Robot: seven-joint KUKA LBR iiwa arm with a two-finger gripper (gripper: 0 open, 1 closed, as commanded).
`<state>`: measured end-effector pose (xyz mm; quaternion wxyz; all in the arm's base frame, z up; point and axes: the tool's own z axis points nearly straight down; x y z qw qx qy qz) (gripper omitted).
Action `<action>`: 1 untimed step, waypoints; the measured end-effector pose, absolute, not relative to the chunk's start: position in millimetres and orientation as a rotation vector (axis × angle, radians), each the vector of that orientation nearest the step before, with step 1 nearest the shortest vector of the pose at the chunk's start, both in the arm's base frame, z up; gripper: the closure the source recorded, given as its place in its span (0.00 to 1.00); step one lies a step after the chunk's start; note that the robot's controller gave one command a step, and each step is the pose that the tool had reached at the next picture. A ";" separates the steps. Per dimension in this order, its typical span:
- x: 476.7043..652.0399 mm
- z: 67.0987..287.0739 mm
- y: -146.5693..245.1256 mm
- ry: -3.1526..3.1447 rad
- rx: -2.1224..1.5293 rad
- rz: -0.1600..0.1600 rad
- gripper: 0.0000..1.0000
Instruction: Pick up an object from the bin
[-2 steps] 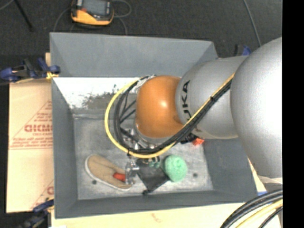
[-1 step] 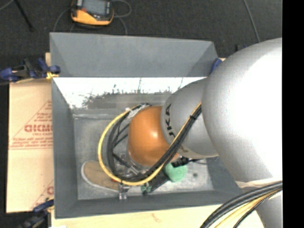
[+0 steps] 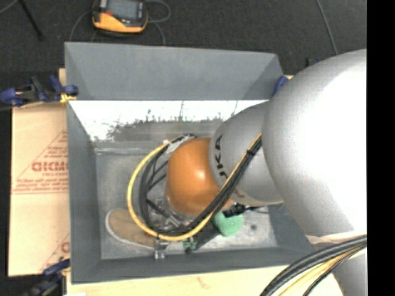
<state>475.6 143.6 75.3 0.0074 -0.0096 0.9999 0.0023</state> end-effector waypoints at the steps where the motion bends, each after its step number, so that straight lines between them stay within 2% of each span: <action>1: 475.6 224.3 142.4 3.139 -0.034 0.001 1.00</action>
Offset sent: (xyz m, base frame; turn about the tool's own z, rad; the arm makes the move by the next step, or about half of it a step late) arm 0.0000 0.0000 0.0000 0.0000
